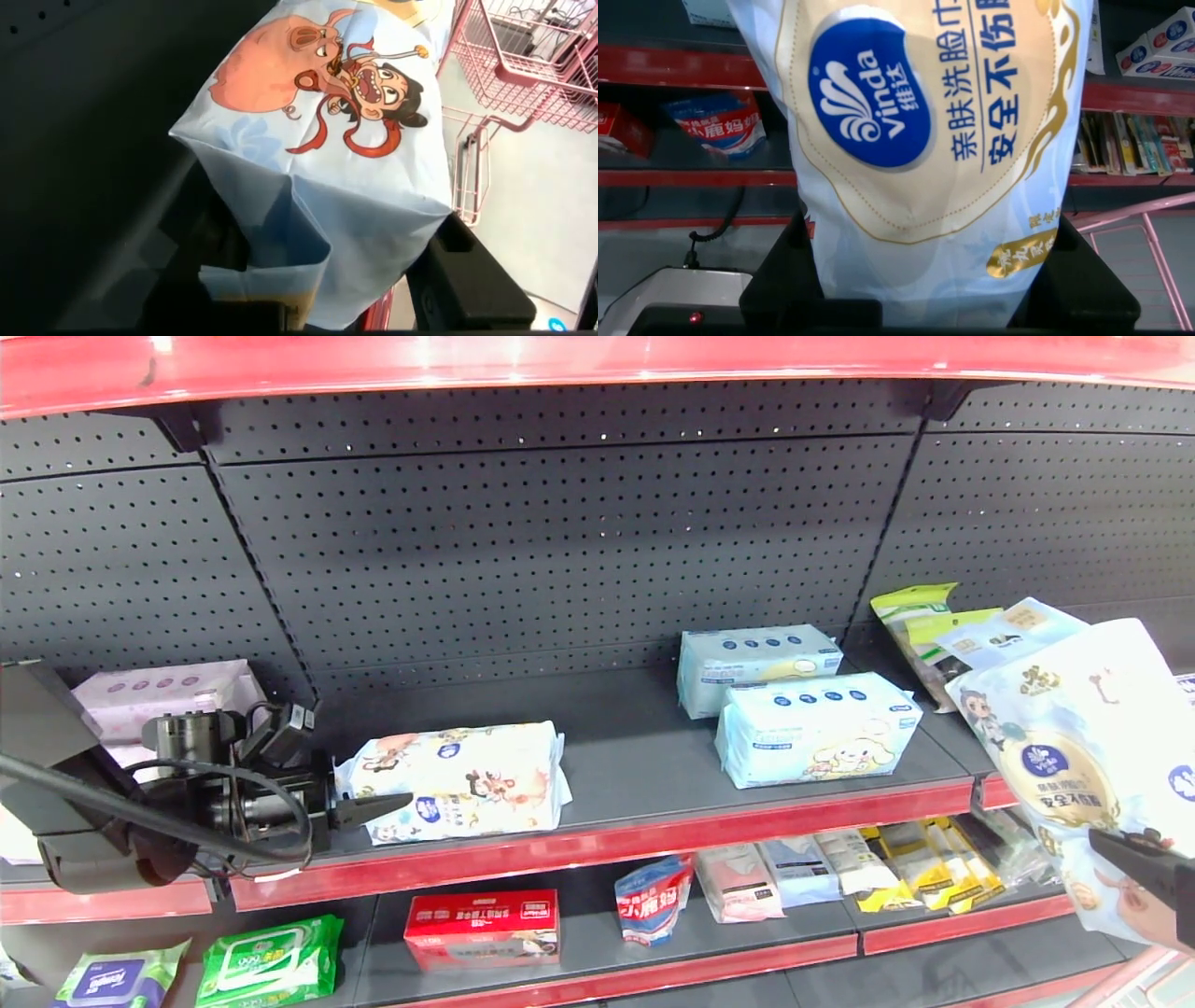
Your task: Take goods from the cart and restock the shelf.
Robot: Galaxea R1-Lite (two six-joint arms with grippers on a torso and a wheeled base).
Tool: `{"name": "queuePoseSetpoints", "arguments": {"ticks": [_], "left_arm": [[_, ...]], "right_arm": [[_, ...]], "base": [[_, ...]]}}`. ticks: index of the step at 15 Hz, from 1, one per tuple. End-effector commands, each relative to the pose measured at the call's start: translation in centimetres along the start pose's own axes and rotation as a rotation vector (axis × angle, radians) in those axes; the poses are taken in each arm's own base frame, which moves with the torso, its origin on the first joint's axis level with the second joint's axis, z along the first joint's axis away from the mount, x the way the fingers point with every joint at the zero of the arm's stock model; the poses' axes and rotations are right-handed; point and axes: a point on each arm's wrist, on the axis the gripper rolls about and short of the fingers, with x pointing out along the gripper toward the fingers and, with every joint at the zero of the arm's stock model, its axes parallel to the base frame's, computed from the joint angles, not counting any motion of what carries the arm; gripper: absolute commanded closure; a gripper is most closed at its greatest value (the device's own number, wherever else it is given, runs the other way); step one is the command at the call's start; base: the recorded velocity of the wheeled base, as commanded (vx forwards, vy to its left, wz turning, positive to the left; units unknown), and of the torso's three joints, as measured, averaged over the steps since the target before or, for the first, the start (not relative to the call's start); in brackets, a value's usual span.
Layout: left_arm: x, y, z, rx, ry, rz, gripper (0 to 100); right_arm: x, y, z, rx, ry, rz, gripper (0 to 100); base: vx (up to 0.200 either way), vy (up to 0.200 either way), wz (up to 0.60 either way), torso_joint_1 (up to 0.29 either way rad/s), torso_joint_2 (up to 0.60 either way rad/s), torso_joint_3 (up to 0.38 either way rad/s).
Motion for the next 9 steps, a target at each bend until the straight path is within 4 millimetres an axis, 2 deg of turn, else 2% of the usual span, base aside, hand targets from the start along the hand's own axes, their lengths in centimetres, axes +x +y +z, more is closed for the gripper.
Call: {"name": "queuePoseSetpoints", "arguments": {"ticks": [1,9], "left_arm": [[0.11,0.04,-0.33,-0.007,0.003,0.0,100],[-0.06,0.3,-0.11,0.031,-0.021,0.003,100]], "right_arm": [[-0.05,0.0,-0.02,-0.001,-0.002,0.0,100],[-0.02,-0.01,-0.02,0.002,0.0,-0.001,100]], "base": [[0.0,0.0,0.0,0.0,0.0,0.0],[0.0,0.0,0.0,0.0,0.0,0.0]]}}
